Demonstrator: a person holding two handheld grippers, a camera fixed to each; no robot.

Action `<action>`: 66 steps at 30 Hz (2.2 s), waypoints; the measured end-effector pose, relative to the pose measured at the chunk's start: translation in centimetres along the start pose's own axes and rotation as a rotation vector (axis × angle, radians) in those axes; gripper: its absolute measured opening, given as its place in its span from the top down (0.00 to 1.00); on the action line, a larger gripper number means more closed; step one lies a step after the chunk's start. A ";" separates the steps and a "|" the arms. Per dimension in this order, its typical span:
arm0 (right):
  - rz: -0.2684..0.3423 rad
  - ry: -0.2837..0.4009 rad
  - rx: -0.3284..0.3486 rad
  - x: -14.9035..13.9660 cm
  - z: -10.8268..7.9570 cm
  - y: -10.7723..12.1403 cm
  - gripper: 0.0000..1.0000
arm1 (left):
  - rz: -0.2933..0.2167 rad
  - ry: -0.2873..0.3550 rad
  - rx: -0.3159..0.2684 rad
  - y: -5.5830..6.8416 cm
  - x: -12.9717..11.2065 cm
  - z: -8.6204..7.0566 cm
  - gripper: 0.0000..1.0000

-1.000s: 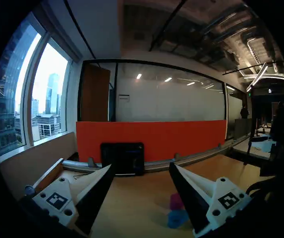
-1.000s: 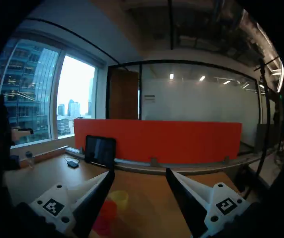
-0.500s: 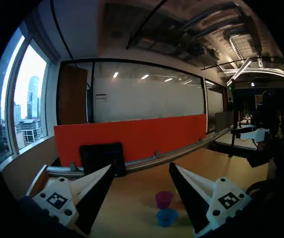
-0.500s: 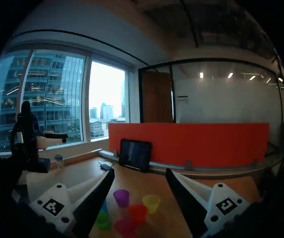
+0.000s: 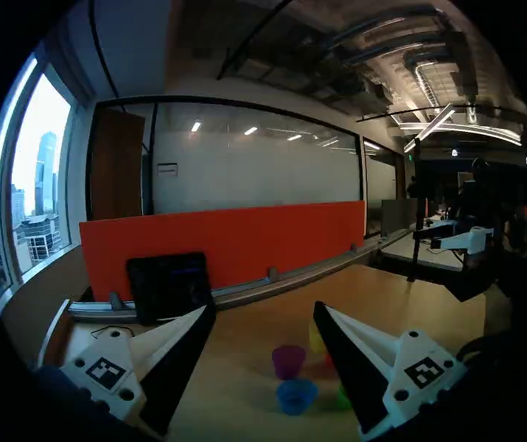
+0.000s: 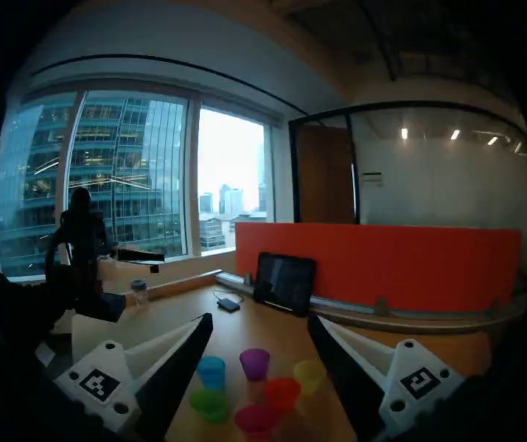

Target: Pour water

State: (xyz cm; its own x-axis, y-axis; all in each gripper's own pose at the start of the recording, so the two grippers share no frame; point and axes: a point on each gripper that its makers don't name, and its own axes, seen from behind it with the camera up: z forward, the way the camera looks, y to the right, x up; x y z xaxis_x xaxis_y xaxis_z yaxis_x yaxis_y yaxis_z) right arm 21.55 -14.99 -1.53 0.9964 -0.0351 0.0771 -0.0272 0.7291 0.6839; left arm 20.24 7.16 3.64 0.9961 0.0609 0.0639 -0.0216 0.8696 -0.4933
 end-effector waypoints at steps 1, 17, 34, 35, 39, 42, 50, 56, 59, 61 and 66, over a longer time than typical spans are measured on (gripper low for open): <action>-0.002 -0.005 0.007 -0.1 0.1 -0.1 0.01 | 0.002 -0.003 -0.007 0.1 -0.1 0.0 0.01; -0.054 -0.086 0.111 -2.2 0.7 -2.0 0.01 | 0.031 -0.097 -0.099 1.9 -3.4 1.1 0.01; -0.125 -0.198 0.210 -6.1 0.9 -3.9 0.01 | 0.078 -0.173 -0.160 3.5 -7.2 2.3 0.01; -0.129 -0.206 0.217 -6.4 1.0 -4.0 0.01 | 0.077 -0.178 -0.166 3.6 -7.4 2.4 0.01; -0.141 -0.234 0.237 -7.3 1.1 -4.4 0.01 | 0.083 -0.201 -0.179 4.0 -8.5 2.7 0.01; -0.138 -0.253 0.251 -7.9 1.2 -4.7 0.01 | 0.093 -0.221 -0.191 4.4 -9.5 2.8 0.01; -0.147 -0.311 0.286 -10.3 1.4 -5.2 0.01 | 0.084 -0.273 -0.224 5.6 -12.4 3.2 0.01; -0.155 -0.342 0.294 -11.6 1.7 -5.3 0.01 | 0.094 -0.305 -0.225 5.8 -14.2 3.4 0.01; -0.152 -0.357 0.303 -12.2 1.9 -5.4 0.01 | 0.096 -0.319 -0.227 5.8 -15.0 3.6 0.01; -0.153 -0.367 0.308 -12.6 1.9 -5.5 0.00 | 0.095 -0.328 -0.230 5.9 -15.6 3.7 0.01; -0.160 -0.391 0.321 -13.6 2.2 -5.7 0.01 | 0.093 -0.348 -0.230 5.8 -16.8 4.0 0.01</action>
State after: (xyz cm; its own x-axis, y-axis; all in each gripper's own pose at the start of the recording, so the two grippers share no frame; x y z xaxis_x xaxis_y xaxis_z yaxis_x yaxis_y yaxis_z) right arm 8.03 -20.18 -4.93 0.8877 -0.4255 0.1762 0.0388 0.4503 0.8920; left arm 3.03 13.13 3.16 0.9015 0.3305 0.2795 -0.0512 0.7226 -0.6893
